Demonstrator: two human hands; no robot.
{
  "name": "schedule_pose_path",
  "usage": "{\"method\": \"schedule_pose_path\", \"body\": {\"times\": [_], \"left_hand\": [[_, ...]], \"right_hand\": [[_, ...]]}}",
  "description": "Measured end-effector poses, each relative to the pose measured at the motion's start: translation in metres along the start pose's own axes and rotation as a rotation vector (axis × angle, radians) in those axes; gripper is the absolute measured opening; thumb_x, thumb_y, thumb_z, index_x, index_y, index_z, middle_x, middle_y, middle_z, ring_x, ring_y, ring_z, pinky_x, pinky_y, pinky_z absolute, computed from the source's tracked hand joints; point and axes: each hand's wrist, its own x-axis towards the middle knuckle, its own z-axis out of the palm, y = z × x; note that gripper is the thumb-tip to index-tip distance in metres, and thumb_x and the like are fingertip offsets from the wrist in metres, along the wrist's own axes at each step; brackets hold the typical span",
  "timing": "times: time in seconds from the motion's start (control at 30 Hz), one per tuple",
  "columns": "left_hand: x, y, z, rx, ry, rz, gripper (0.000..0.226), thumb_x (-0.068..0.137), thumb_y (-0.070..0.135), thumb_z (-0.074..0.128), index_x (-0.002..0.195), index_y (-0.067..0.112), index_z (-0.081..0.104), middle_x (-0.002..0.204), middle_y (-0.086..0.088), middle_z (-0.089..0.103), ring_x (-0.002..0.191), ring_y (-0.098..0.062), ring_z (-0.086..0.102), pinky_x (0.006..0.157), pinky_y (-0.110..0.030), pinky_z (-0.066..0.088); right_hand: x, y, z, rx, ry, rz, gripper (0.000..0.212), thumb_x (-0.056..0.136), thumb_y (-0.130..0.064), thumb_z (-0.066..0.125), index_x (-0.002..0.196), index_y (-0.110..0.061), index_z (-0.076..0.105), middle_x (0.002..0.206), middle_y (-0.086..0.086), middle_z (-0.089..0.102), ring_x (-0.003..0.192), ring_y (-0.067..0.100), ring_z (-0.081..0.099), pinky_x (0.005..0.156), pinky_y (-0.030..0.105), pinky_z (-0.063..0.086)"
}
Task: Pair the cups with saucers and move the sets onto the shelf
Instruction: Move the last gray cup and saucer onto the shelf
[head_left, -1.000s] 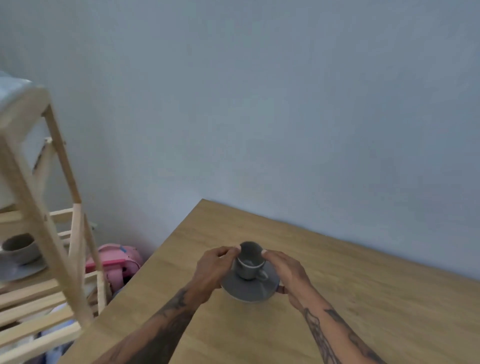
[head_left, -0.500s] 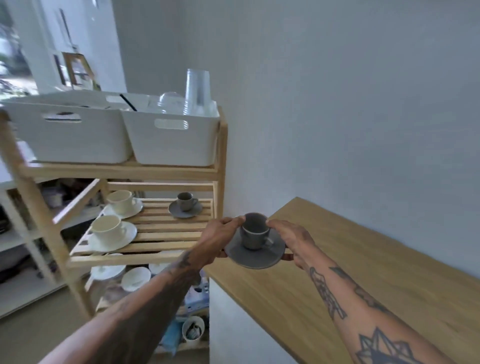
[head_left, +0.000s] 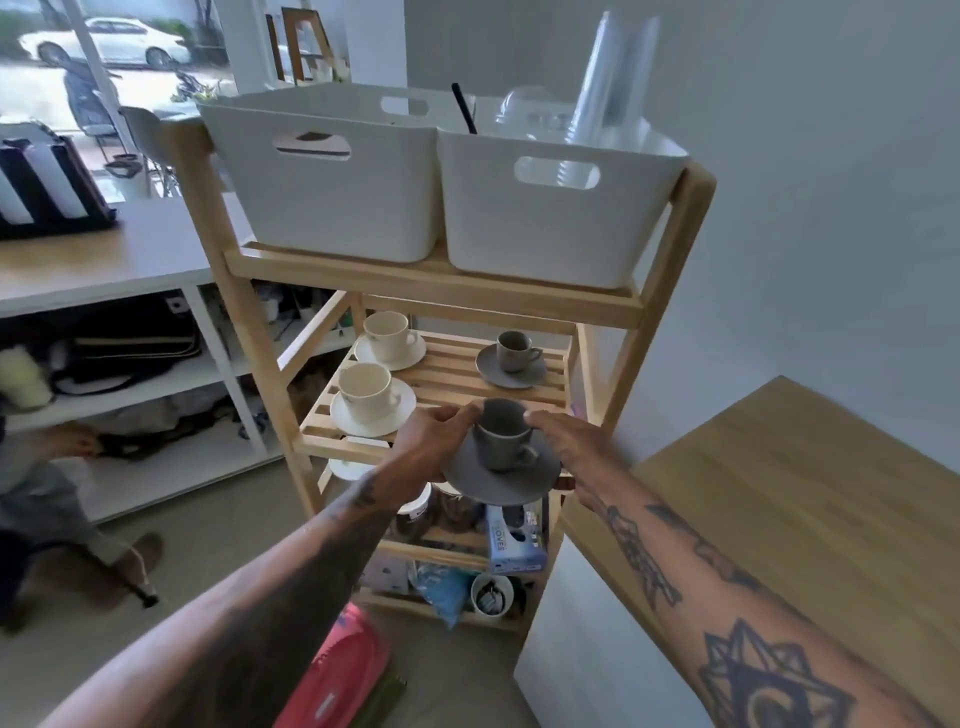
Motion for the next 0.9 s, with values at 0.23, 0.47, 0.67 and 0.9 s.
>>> {"method": "schedule_pose_path", "body": {"times": [0.23, 0.47, 0.67, 0.9], "left_hand": [[0.116, -0.022, 0.009, 0.034, -0.046, -0.007, 0.050, 0.091, 0.056, 0.060, 0.124, 0.021, 0.070, 0.116, -0.006, 0.073, 0.106, -0.027, 0.068, 0.088, -0.050, 0.060], [0.195, -0.042, 0.029, 0.058, -0.100, 0.009, 0.045, 0.093, 0.054, 0.058, 0.121, 0.022, 0.072, 0.115, -0.001, 0.074, 0.109, -0.022, 0.066, 0.097, -0.046, 0.055], [0.221, -0.050, 0.037, 0.128, -0.114, 0.027, 0.049, 0.092, 0.059, 0.055, 0.124, 0.025, 0.072, 0.125, 0.000, 0.072, 0.111, -0.016, 0.060, 0.087, -0.032, 0.049], [0.218, -0.044, 0.036, 0.235, -0.172, 0.066, 0.055, 0.096, 0.060, 0.047, 0.136, 0.025, 0.063, 0.138, -0.006, 0.064, 0.127, -0.025, 0.056, 0.092, -0.035, 0.047]], "right_hand": [[0.103, 0.017, 0.026, -0.037, 0.071, 0.055, 0.028, 0.085, -0.046, 0.069, 0.105, -0.026, 0.071, 0.096, -0.012, 0.061, 0.095, 0.015, 0.055, 0.075, 0.032, 0.041], [0.172, 0.036, 0.031, -0.087, 0.139, 0.110, 0.032, 0.088, -0.046, 0.066, 0.114, -0.028, 0.071, 0.096, -0.013, 0.059, 0.090, 0.009, 0.053, 0.068, 0.024, 0.041], [0.196, 0.048, 0.035, -0.098, 0.202, 0.150, 0.033, 0.089, -0.047, 0.062, 0.114, -0.029, 0.072, 0.086, -0.021, 0.056, 0.079, -0.001, 0.049, 0.066, 0.022, 0.040], [0.196, 0.047, 0.033, -0.187, 0.166, 0.158, 0.043, 0.090, -0.055, 0.055, 0.126, -0.032, 0.065, 0.106, -0.010, 0.053, 0.097, 0.012, 0.048, 0.081, 0.029, 0.043]]}}
